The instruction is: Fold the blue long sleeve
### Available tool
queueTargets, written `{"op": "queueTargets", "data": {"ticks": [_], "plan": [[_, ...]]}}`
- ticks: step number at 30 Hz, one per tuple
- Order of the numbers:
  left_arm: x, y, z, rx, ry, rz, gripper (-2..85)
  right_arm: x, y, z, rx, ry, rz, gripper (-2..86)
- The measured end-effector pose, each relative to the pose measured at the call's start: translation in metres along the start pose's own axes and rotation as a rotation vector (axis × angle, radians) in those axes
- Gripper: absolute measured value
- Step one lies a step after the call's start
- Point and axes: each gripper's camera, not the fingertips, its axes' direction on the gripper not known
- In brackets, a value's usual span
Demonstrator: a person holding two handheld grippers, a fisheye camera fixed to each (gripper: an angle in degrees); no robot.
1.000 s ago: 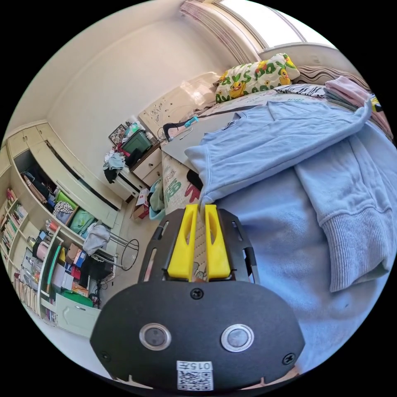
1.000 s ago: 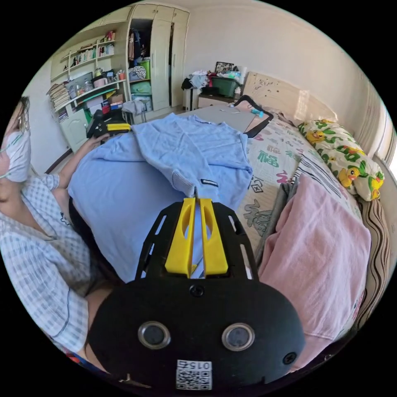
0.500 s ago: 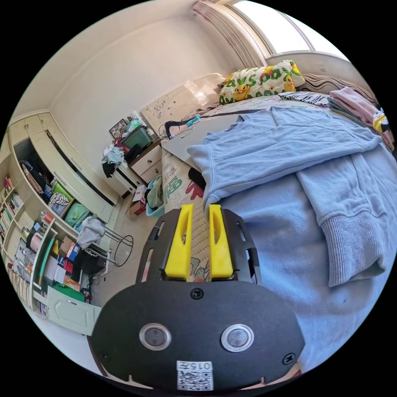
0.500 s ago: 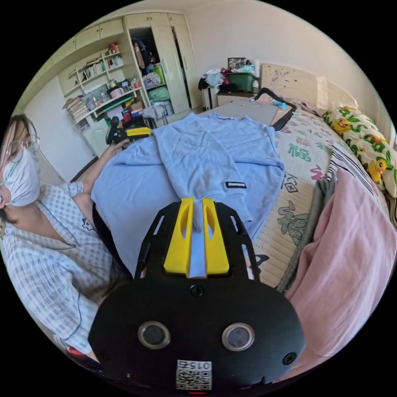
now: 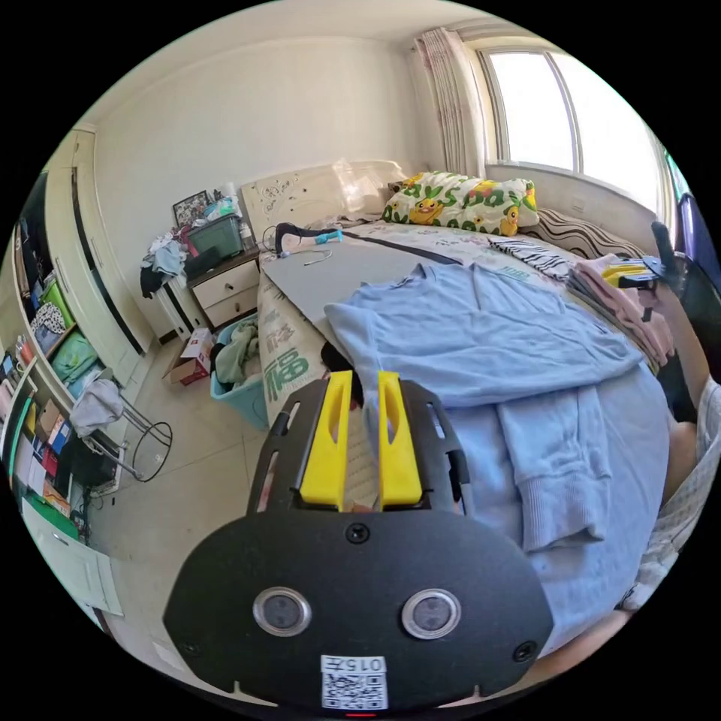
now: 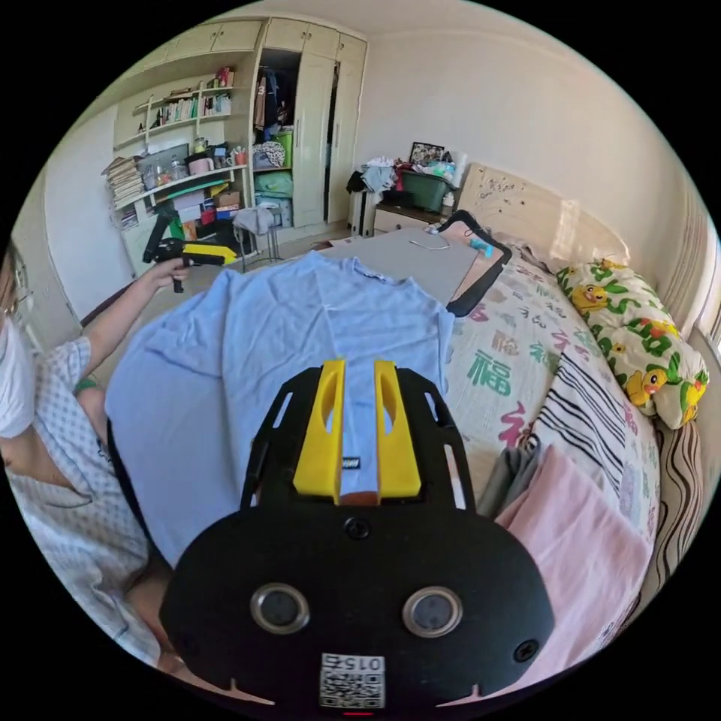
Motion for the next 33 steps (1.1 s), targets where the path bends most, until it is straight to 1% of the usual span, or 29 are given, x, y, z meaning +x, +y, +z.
{"op": "queueTargets", "data": {"ticks": [2, 5, 7, 9, 11, 13, 15, 17, 19, 21, 23, 25, 27, 30, 33], "plan": [[-0.007, -0.029, 0.012, 0.016, -0.021, -0.026, 6.1, 0.035, -0.049, 0.053, -0.008, 0.015, 0.074, 11.4], [-0.024, -0.074, 0.059, -0.082, 0.049, -0.083, 7.6, 0.079, -0.097, 0.117, -0.033, -0.042, 0.185, 12.9], [-0.034, -0.09, 0.091, -0.113, 0.048, -0.134, 9.0, 0.098, -0.119, 0.152, -0.072, -0.032, 0.225, 13.7], [-0.046, -0.1, 0.13, -0.151, 0.053, -0.201, 10.4, 0.113, -0.133, 0.181, -0.126, 0.018, 0.255, 14.8], [-0.057, -0.103, 0.153, -0.177, 0.071, -0.244, 10.9, 0.127, -0.144, 0.205, -0.173, 0.113, 0.267, 15.6], [-0.066, -0.104, 0.173, -0.224, 0.074, -0.263, 11.0, 0.139, -0.147, 0.216, -0.188, 0.159, 0.294, 15.2], [-0.072, -0.102, 0.191, -0.285, 0.088, -0.247, 10.0, 0.149, -0.147, 0.228, -0.231, 0.121, 0.316, 14.0], [-0.072, -0.097, 0.199, -0.311, 0.097, -0.209, 8.3, 0.156, -0.146, 0.243, -0.296, 0.026, 0.322, 13.4], [-0.069, -0.09, 0.206, -0.343, 0.102, -0.168, 6.5, 0.159, -0.144, 0.243, -0.292, 0.006, 0.349, 11.9], [-0.07, -0.083, 0.203, -0.311, 0.115, -0.179, 4.0, 0.154, -0.141, 0.241, -0.279, -0.01, 0.334, 9.6], [-0.069, -0.08, 0.199, -0.294, 0.105, -0.177, 2.7, 0.142, -0.136, 0.234, -0.276, 0.072, 0.275, 6.1], [-0.065, -0.079, 0.188, -0.257, 0.079, -0.174, 2.0, 0.135, -0.132, 0.224, -0.245, 0.092, 0.247, 5.1], [-0.061, -0.078, 0.163, -0.167, 0.048, -0.17, 1.4, 0.131, -0.128, 0.207, -0.191, 0.096, 0.252, 4.7], [-0.058, -0.077, 0.12, -0.055, 0.051, -0.151, 1.1, 0.122, -0.117, 0.166, -0.096, 0.087, 0.235, 4.4], [-0.05, -0.066, 0.07, 0.043, 0.065, -0.119, 1.0, 0.102, -0.095, 0.108, -0.003, 0.097, 0.172, 4.3]]}}
